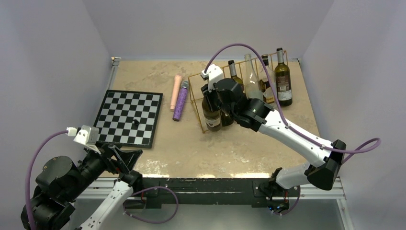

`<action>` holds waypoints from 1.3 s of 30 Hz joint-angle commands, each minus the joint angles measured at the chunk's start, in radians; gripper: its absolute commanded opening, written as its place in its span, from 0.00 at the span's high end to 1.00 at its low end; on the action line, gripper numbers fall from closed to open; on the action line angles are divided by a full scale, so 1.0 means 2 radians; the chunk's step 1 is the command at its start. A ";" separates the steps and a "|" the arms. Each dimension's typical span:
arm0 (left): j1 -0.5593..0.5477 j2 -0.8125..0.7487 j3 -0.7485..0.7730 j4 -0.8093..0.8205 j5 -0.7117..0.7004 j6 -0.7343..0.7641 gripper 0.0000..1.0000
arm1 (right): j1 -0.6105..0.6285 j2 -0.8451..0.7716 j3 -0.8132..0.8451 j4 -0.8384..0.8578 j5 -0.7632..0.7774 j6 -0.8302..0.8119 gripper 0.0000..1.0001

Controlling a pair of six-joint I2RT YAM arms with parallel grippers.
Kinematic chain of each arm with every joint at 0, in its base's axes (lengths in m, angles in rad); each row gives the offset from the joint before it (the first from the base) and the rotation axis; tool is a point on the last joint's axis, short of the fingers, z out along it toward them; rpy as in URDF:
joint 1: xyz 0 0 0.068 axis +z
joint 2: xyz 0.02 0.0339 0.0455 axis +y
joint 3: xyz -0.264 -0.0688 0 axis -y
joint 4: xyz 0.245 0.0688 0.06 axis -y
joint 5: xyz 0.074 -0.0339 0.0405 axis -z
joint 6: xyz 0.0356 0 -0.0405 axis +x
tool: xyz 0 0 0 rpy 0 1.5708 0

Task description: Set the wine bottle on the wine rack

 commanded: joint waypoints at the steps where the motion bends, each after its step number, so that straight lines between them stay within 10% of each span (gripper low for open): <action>1: -0.002 0.001 -0.003 0.011 0.007 0.001 0.01 | -0.018 -0.018 0.039 0.024 -0.018 0.025 1.00; 39: -0.002 -0.004 -0.009 -0.002 -0.007 0.005 0.01 | -0.090 0.155 0.118 0.005 -0.048 0.093 1.00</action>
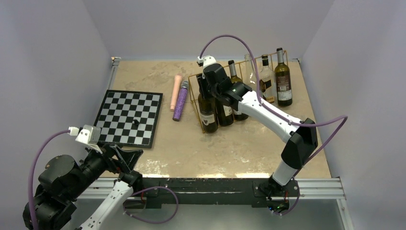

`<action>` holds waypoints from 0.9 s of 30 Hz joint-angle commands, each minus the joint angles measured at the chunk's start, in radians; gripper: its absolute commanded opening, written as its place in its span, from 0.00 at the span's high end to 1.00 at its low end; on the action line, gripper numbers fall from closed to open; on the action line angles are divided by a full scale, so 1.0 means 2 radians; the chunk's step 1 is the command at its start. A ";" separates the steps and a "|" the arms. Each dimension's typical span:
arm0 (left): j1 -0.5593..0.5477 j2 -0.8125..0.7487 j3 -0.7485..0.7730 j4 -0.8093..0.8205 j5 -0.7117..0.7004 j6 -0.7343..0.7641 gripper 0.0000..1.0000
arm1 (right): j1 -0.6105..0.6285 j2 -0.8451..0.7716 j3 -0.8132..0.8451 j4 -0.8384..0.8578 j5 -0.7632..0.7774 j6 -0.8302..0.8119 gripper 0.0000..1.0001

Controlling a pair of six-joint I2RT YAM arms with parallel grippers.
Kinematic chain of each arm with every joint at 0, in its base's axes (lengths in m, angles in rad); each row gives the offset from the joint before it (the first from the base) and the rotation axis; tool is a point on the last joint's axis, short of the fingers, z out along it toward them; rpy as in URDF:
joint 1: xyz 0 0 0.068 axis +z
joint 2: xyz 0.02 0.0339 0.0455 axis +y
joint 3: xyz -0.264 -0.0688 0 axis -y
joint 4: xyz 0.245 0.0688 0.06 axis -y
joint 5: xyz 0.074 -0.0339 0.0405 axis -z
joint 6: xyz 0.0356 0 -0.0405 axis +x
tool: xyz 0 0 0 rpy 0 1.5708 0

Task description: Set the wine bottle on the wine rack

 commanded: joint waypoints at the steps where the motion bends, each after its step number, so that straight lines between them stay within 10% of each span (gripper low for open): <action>1: -0.002 -0.002 0.001 -0.001 -0.005 0.005 0.01 | -0.008 0.013 0.039 0.013 -0.003 0.028 1.00; 15: -0.002 0.007 0.004 -0.004 -0.005 0.009 0.01 | -0.011 0.104 0.105 -0.004 -0.011 0.024 0.91; 27: -0.002 0.009 0.000 -0.004 -0.006 0.009 0.01 | -0.013 0.131 0.116 -0.017 -0.012 0.044 0.58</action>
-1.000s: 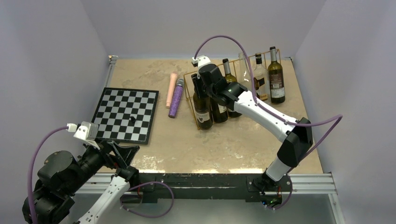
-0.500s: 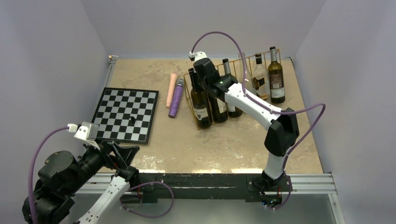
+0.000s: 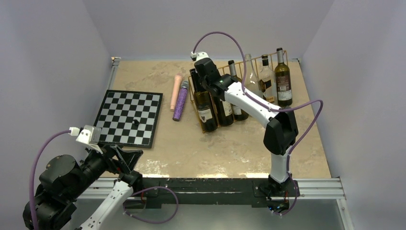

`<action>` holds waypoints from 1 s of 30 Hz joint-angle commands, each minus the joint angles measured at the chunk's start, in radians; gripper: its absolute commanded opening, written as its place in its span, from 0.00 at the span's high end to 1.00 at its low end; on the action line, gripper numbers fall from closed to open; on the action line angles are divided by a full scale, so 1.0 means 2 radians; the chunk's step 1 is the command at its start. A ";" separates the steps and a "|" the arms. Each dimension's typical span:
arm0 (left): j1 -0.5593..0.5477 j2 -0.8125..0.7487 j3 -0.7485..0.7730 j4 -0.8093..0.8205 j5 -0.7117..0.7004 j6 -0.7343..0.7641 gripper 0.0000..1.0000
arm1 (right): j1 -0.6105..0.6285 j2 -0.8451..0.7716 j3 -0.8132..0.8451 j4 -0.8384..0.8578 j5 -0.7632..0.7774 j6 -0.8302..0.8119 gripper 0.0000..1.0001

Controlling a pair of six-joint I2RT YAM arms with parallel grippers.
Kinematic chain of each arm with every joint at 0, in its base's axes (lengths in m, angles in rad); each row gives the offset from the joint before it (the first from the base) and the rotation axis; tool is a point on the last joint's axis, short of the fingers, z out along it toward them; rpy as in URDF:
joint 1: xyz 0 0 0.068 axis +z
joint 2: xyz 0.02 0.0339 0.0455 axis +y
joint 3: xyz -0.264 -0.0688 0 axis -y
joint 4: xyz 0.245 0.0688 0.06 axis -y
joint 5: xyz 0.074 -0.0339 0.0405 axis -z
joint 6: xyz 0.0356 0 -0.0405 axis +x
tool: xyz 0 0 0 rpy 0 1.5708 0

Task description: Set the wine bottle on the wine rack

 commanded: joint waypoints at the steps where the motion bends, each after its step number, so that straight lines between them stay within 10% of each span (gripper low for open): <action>1: -0.002 0.010 -0.001 0.004 -0.004 0.009 0.01 | 0.006 -0.002 0.009 -0.017 -0.012 0.028 0.54; 21: -0.002 0.003 -0.019 0.046 -0.021 -0.022 0.01 | 0.007 -0.191 -0.003 -0.124 -0.043 0.024 0.18; 30: -0.002 0.011 -0.035 0.058 -0.063 -0.035 0.01 | 0.008 -0.417 -0.157 -0.205 0.102 0.025 0.17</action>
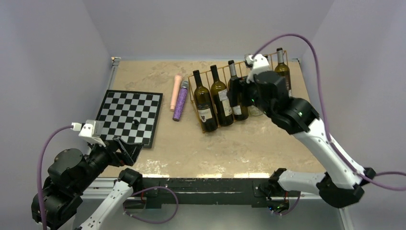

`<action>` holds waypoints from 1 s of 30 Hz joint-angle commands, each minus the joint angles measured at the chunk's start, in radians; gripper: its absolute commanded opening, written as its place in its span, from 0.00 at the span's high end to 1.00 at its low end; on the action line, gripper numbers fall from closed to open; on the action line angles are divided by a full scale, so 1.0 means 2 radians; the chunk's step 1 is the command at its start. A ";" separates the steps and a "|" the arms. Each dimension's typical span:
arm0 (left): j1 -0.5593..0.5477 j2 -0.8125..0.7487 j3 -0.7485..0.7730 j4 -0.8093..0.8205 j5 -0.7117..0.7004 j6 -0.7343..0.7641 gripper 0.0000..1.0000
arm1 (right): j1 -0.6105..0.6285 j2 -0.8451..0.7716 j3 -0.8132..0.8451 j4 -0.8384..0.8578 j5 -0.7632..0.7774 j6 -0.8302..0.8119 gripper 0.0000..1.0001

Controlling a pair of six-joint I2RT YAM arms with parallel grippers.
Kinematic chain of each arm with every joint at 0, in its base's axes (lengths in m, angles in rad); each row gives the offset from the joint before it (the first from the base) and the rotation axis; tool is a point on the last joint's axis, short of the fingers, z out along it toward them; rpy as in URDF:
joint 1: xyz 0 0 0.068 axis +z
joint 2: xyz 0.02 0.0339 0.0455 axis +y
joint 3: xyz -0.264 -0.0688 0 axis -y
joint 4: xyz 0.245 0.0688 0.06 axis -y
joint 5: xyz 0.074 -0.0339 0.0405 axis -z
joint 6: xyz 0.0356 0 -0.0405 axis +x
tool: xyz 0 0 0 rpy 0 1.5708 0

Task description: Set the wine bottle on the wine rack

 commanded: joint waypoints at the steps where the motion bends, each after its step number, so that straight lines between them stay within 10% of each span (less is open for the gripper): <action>1: -0.002 0.008 -0.002 0.027 -0.026 -0.015 0.01 | 0.000 -0.093 -0.078 -0.058 0.113 0.006 0.16; 11: -0.002 -0.019 -0.010 0.041 -0.057 -0.001 0.01 | 0.000 -0.273 -0.202 -0.030 0.225 0.017 0.15; 19: -0.002 -0.027 0.002 0.036 -0.074 0.032 0.01 | 0.000 -0.350 -0.207 -0.038 0.082 0.000 0.13; 30: -0.002 -0.015 0.006 0.037 -0.080 0.045 0.01 | 0.000 -0.371 -0.213 -0.056 0.097 0.010 0.11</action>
